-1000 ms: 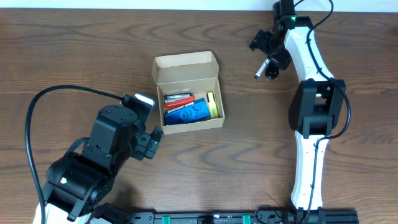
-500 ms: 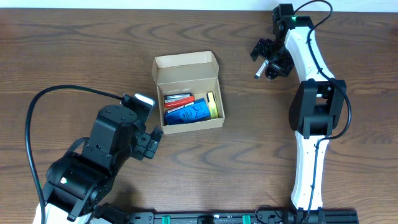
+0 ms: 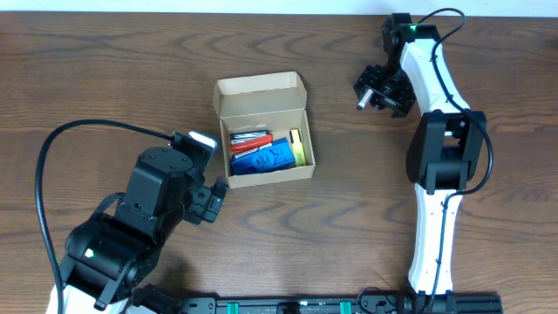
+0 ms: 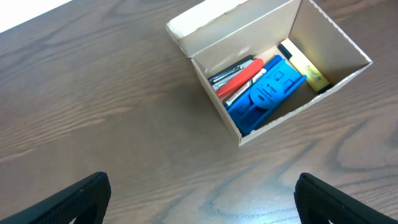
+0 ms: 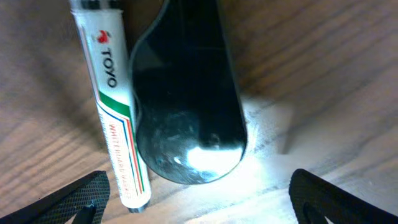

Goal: Pack container

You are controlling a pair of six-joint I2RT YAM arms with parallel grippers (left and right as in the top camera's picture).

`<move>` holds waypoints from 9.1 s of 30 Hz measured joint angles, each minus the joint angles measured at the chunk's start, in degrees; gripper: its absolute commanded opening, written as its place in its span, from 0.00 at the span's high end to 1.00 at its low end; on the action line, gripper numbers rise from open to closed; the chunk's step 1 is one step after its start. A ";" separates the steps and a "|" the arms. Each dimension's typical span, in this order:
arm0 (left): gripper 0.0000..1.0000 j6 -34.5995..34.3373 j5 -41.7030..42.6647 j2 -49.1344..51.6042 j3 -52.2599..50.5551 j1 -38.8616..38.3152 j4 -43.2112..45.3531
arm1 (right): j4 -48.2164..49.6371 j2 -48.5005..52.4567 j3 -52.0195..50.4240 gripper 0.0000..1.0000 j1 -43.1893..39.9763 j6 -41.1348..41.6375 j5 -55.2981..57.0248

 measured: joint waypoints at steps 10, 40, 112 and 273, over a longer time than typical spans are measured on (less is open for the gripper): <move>0.05 0.00 0.02 0.00 0.00 0.00 0.00 | 3.48 -0.83 4.92 0.03 1.55 -1.70 -1.20; 0.05 0.00 0.00 0.00 0.00 0.00 0.02 | 12.00 0.15 3.91 0.01 4.24 -3.34 -0.74; 0.05 0.00 0.00 0.00 0.00 0.00 0.02 | 14.32 -0.09 -3.93 0.78 3.34 -3.67 -2.64; 0.04 0.00 0.02 0.00 0.00 0.00 0.02 | 19.96 -11.13 -23.10 0.33 -3.98 9.77 3.98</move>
